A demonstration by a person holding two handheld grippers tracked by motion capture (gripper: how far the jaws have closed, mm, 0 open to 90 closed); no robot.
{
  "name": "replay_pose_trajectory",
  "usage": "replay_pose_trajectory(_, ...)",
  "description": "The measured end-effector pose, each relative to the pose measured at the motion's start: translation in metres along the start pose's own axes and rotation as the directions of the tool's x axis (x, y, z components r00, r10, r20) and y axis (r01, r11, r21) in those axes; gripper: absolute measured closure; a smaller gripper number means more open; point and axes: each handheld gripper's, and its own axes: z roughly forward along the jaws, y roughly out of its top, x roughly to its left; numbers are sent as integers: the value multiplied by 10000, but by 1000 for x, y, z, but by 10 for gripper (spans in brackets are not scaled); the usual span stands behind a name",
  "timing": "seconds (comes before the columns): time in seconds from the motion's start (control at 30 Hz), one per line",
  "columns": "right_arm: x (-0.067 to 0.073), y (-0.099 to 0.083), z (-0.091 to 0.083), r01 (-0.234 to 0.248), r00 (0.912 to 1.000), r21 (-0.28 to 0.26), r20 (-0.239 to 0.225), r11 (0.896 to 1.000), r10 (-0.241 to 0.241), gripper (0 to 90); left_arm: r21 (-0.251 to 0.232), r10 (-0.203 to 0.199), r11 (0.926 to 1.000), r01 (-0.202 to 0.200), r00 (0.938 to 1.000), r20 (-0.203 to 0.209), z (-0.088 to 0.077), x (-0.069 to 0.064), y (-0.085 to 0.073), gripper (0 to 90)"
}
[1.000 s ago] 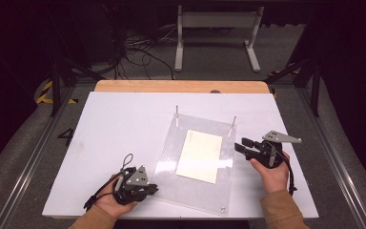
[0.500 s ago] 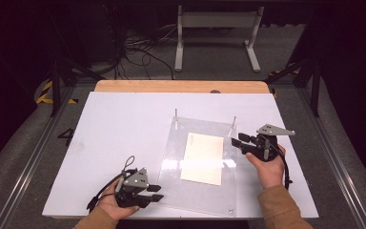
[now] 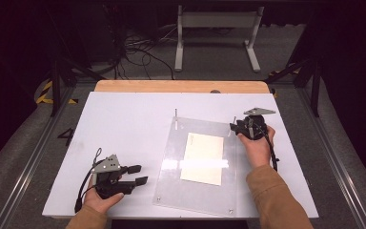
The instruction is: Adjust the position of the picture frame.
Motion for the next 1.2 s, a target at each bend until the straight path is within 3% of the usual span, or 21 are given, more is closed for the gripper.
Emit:
replay_pose_trajectory(0.07,-2,3,5,80,10000,92,15,9999,-80,726,-27,-149,9999,149,9998,-157,-2,1,-2,467)
replay_pose_trajectory(0.17,-2,9,10,763,9963,369,369,9964,-776,848,-24,-214,9998,214,9994,-276,-5,2,-4,470)
replay_pose_trajectory(0.23,-2,12,10,972,9945,527,344,9939,-990,851,2,-206,9998,206,9993,-313,-7,2,-6,475)
replay_pose_trajectory(0.4,7,21,12,1605,9870,204,85,9868,-1607,852,-57,-412,9991,410,9979,-508,-11,4,-9,482)
replay_pose_trajectory(0.57,26,36,14,2336,9722,-8,-142,9723,-2336,853,-33,-534,9986,533,9970,-558,-12,8,-10,487)
replay_pose_trajectory(0.7,38,47,20,2640,9643,0,-188,9645,-2640,852,-83,-688,9976,685,9963,-524,-11,9,-11,489)
replay_pose_trajectory(0.83,49,53,31,2789,9599,157,-332,9602,-2783,852,-163,-701,9975,693,9961,-532,-13,11,-11,490)
replay_pose_trajectory(0.9,52,52,37,2718,9619,306,-409,9619,-2705,852,-172,-778,9969,770,9956,-518,-13,11,-11,489)
replay_pose_trajectory(1.07,46,46,42,2425,9690,551,-624,9686,-2390,850,-159,-791,9968,784,9955,-514,-12,12,-12,489)
replay_pose_trajectory(1.2,44,43,42,2294,9719,439,-648,9723,-2263,851,-168,-790,9968,782,9955,-524,-11,10,-11,488)
